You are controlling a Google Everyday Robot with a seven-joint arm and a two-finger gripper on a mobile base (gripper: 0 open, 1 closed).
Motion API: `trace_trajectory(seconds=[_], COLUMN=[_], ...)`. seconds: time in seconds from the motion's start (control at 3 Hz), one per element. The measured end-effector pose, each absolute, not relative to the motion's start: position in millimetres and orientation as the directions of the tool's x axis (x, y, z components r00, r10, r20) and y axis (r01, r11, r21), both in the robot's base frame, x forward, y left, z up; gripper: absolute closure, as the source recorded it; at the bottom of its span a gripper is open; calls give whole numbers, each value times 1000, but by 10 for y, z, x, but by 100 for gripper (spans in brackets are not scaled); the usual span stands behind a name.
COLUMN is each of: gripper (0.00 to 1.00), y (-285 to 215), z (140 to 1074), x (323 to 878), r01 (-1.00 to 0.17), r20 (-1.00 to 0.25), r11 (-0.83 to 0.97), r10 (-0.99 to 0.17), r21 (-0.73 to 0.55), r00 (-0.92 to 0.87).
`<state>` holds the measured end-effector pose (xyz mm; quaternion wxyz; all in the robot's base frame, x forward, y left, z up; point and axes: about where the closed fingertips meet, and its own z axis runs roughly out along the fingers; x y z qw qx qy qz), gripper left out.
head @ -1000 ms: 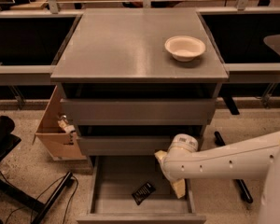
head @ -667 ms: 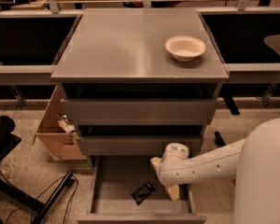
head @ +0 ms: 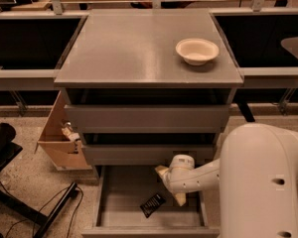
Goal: Pick rxbar chocolate from bottom drawer and place on counter
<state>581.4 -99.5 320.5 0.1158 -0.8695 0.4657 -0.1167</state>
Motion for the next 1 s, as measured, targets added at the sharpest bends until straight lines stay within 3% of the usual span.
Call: trace_trajectory(seconds=[0.67,1.0], gripper=[0,0], y=[-1006,-911], z=[3189,2714], x=[5819,5821], r01=[-781,-797], r20=[96,78], r11=[-543,-551], r10=[-834,-831], r21=[-309,-248], r00=[543,550])
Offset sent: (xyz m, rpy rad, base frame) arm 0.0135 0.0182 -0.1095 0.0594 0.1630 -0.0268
